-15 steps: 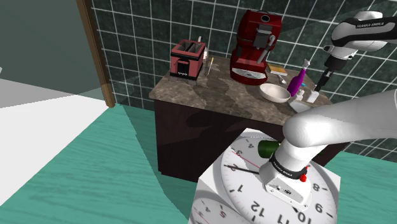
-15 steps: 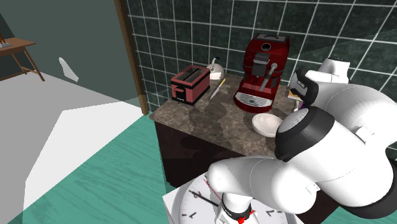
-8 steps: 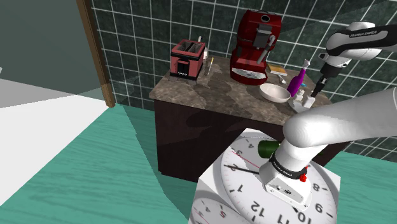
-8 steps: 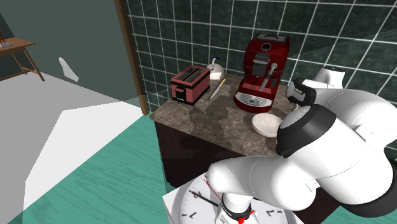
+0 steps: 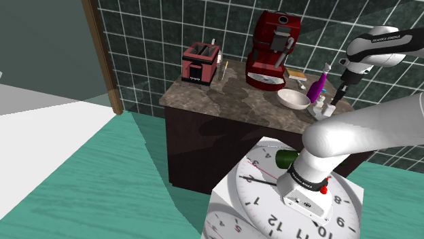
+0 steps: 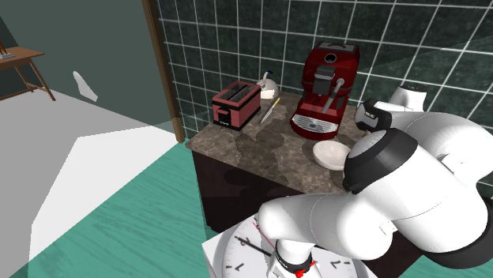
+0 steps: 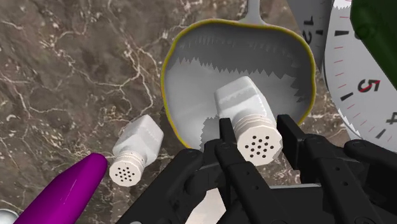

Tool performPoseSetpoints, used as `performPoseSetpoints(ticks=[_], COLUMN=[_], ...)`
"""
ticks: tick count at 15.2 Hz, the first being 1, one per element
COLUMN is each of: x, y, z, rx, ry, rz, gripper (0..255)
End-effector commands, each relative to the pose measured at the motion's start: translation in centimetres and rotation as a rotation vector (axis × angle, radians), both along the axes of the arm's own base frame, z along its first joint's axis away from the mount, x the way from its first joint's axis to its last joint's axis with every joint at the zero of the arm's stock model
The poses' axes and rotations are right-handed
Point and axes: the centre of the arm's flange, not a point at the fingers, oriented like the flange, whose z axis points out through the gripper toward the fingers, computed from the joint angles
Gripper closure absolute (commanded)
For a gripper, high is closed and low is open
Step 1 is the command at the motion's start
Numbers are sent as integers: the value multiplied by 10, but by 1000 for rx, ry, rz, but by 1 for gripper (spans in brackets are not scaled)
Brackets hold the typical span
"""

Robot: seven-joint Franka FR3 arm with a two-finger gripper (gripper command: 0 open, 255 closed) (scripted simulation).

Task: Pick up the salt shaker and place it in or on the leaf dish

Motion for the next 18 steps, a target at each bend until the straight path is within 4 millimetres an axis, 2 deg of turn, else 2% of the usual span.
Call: performPoseSetpoints(ticks=[1, 6, 10, 18], x=[0, 0, -1, -1], y=[0, 0, -1, -1], z=[0, 0, 50, 50], rx=[0, 0, 0, 0], ry=[0, 0, 0, 0], rz=[0, 0, 0, 0], gripper=[0, 0, 0, 0])
